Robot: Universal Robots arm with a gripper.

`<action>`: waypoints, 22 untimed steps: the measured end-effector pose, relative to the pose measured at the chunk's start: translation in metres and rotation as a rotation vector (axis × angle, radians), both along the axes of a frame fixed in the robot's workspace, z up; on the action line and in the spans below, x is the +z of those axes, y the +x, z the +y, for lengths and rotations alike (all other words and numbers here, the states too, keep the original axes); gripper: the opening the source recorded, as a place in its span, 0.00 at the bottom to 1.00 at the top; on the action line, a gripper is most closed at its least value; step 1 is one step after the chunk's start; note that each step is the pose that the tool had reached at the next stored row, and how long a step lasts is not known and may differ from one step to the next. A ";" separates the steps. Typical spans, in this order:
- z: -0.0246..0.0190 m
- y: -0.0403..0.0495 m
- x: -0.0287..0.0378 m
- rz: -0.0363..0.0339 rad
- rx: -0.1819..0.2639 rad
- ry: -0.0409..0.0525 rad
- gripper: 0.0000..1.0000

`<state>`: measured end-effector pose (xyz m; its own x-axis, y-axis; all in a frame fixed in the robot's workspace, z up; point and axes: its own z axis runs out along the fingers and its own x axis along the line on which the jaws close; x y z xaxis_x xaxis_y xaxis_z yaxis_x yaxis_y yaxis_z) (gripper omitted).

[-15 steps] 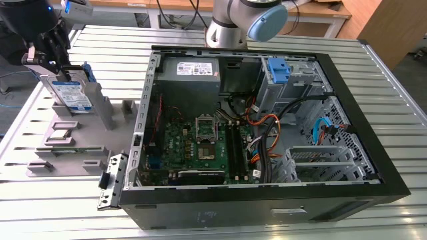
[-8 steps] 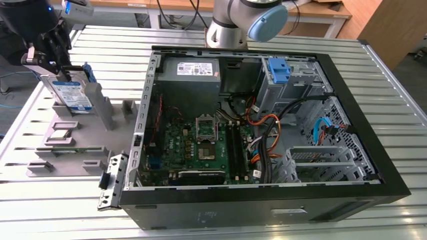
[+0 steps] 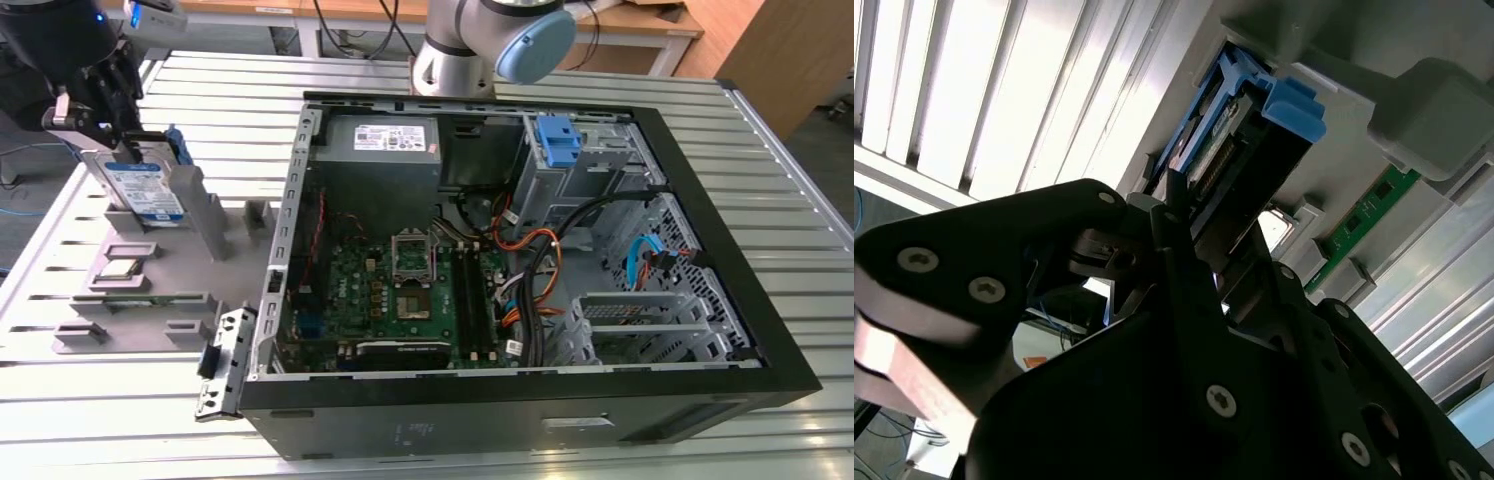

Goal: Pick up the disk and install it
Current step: 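Pick up the disk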

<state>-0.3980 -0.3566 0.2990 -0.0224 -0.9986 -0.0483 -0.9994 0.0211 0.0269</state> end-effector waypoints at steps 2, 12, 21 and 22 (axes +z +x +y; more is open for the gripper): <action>0.0000 0.0000 0.0000 0.0001 0.000 0.0000 0.35; 0.0000 0.0000 0.0044 -0.0003 0.000 0.0002 0.35; -0.0003 -0.0002 0.0054 0.0001 0.000 -0.0001 0.35; -0.0004 -0.0003 0.0054 0.0002 0.000 -0.0001 0.35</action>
